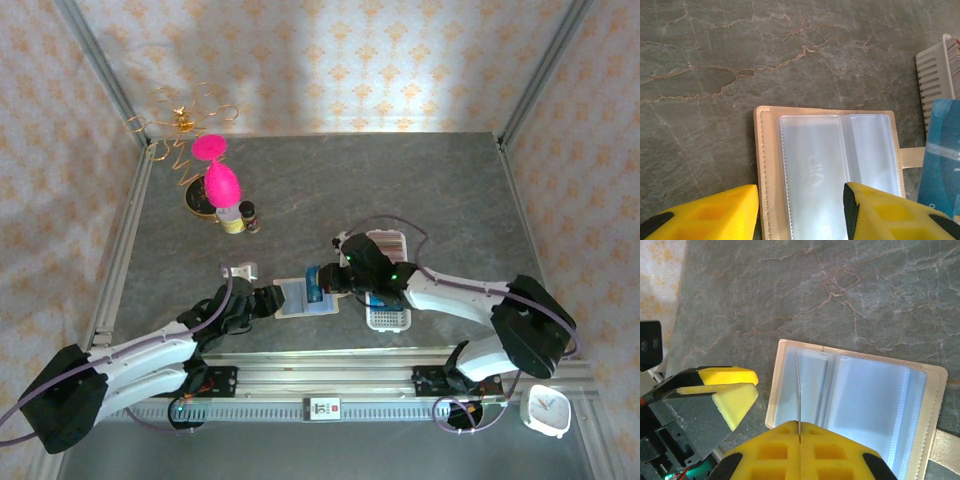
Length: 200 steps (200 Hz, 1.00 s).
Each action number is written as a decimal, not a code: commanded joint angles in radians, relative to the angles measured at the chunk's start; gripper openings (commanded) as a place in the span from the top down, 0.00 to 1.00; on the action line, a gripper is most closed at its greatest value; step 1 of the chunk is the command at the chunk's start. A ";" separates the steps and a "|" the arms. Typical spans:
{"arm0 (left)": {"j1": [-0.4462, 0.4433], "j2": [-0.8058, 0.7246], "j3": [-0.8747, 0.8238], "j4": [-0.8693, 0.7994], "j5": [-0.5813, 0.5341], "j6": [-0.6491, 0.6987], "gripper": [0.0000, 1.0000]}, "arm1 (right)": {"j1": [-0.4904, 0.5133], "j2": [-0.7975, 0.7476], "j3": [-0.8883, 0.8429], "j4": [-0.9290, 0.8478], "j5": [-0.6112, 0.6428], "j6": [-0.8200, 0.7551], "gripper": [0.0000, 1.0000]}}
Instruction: Put the credit cards into the card holder
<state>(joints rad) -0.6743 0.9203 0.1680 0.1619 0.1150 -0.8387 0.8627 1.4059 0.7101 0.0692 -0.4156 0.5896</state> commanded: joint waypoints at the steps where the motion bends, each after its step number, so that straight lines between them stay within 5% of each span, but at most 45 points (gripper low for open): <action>1: -0.007 0.022 0.028 0.002 -0.007 0.012 0.50 | -0.005 0.029 -0.027 0.124 0.004 0.064 1.00; 200: -0.007 0.187 0.019 0.095 0.038 0.009 0.67 | -0.002 0.182 -0.066 0.224 -0.002 0.149 1.00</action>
<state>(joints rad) -0.6743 1.0740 0.1825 0.2005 0.1219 -0.8360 0.8627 1.5780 0.6613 0.2554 -0.4076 0.7185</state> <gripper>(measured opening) 0.336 0.050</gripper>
